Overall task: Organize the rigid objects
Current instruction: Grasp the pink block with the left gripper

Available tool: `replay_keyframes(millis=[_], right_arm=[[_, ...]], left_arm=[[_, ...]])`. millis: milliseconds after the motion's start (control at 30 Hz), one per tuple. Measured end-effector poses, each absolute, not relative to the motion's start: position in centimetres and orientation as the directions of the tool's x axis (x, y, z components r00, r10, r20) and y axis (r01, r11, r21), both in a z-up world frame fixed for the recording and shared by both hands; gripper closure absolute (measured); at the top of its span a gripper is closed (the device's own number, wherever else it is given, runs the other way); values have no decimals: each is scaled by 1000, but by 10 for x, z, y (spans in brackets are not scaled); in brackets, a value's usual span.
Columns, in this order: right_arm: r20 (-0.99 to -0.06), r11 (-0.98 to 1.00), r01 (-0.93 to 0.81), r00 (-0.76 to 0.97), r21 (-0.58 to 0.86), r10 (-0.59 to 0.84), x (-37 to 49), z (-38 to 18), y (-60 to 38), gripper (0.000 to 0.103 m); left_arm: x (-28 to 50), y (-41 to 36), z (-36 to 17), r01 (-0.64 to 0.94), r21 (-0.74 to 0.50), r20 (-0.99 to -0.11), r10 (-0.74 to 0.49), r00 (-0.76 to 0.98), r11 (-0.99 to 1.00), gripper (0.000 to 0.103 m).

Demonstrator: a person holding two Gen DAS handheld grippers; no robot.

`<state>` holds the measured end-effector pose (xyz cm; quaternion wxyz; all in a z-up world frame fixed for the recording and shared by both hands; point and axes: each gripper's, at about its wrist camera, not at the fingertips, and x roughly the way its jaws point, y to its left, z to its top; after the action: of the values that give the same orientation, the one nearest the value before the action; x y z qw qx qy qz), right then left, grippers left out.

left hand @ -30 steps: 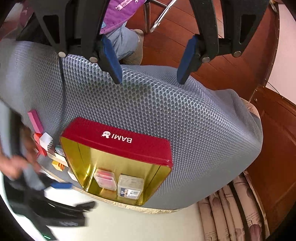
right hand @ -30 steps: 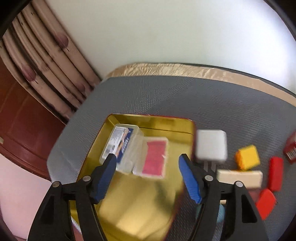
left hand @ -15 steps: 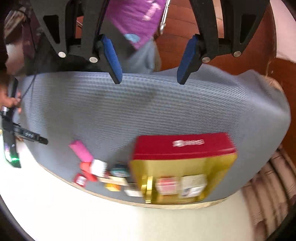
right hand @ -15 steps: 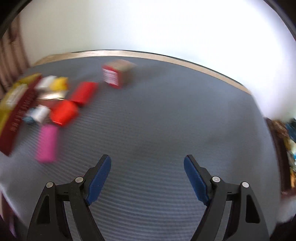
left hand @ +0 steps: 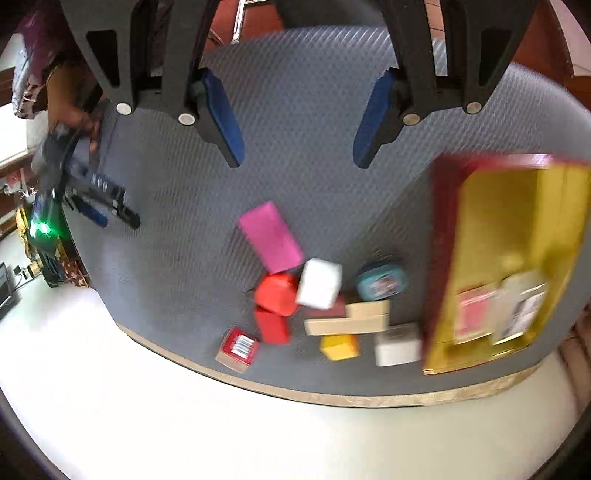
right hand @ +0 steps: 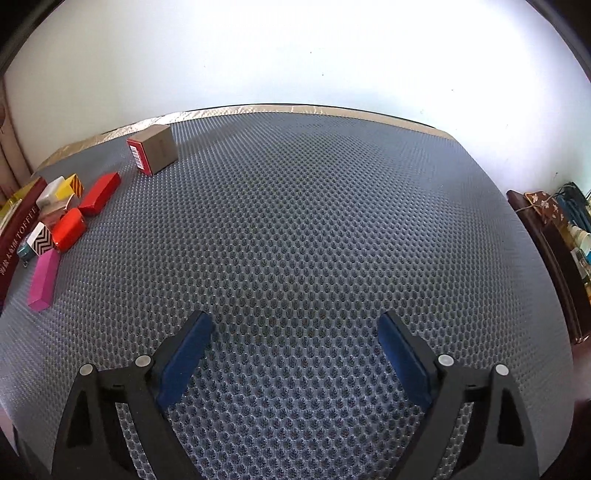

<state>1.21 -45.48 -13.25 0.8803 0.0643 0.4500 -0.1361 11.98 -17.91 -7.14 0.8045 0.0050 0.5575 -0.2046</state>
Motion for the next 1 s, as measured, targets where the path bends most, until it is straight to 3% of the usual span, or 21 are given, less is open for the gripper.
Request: replay_keyframes(millis=[500,933,967,1000], right_arm=[[-800,974,221,593,48,-95,18,-134,-443,12],[-803,977,204,593,70,-66,19,-138,-445,8],[-803,977,203,592,70,-66,19,-138,-445,8],[-803,977,203,592,69,-66,19,-138,-445,8]], left_arm=[[188,-215,-110,219,-231,-941,-275,199,948,40],[199,-247,-121,238,-97,-953,-159,258,966,40],[198,-249,-121,242,-87,-952,-153,267,966,42],[196,-253,-122,245,-72,-951,-140,277,967,52]])
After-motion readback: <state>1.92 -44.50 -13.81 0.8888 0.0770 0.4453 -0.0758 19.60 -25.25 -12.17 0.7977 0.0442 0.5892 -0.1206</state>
